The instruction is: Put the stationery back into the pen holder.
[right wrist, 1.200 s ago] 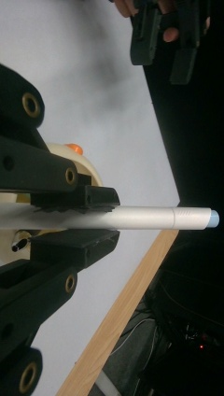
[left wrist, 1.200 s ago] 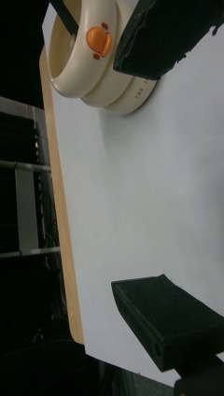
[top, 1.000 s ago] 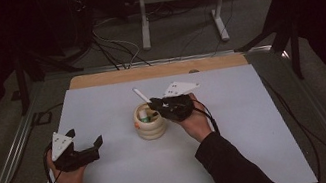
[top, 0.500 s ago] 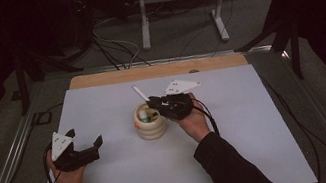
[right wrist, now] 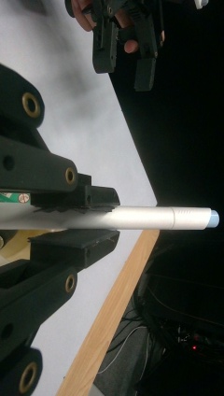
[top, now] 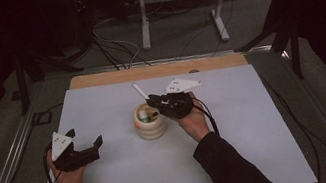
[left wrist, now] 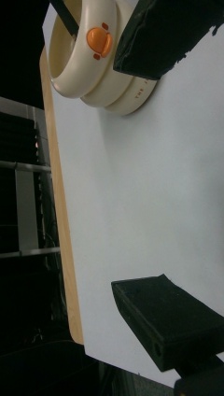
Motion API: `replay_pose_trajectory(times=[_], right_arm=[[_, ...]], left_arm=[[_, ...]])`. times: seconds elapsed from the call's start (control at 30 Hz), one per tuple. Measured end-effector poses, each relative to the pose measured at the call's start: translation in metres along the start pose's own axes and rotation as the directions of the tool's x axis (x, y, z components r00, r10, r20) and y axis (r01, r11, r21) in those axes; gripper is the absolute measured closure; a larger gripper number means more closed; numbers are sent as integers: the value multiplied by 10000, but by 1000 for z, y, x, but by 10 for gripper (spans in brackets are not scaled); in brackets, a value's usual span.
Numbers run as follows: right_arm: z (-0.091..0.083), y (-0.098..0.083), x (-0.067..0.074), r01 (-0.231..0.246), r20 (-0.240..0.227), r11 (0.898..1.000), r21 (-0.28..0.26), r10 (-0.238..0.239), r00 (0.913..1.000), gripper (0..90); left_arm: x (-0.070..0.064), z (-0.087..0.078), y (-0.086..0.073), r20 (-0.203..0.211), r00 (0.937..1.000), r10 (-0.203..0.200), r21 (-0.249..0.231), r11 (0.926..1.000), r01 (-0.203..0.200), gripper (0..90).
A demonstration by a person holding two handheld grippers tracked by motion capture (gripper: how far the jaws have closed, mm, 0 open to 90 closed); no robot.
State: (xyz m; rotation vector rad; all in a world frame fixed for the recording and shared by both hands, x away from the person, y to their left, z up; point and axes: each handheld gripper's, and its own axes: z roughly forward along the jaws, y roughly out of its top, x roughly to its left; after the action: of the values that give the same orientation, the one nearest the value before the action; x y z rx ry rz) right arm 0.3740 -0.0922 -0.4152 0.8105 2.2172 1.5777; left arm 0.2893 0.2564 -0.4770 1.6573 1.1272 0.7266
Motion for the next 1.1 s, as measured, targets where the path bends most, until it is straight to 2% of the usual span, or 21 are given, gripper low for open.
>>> replay_pose_trajectory(times=[0.53, 1.1], right_arm=[[4, 1, -4, -166, 69, 9997, -193, 167, 9998, 792], [21, -4, -1, -334, 27, 9987, -385, 335, 9994, 793]], left_arm=[[0, 0, 0, 19, 10000, -7, 18, 10000, 7, 1], [1, 0, 0, 15, 10000, -26, -18, 10000, 26, 1]])
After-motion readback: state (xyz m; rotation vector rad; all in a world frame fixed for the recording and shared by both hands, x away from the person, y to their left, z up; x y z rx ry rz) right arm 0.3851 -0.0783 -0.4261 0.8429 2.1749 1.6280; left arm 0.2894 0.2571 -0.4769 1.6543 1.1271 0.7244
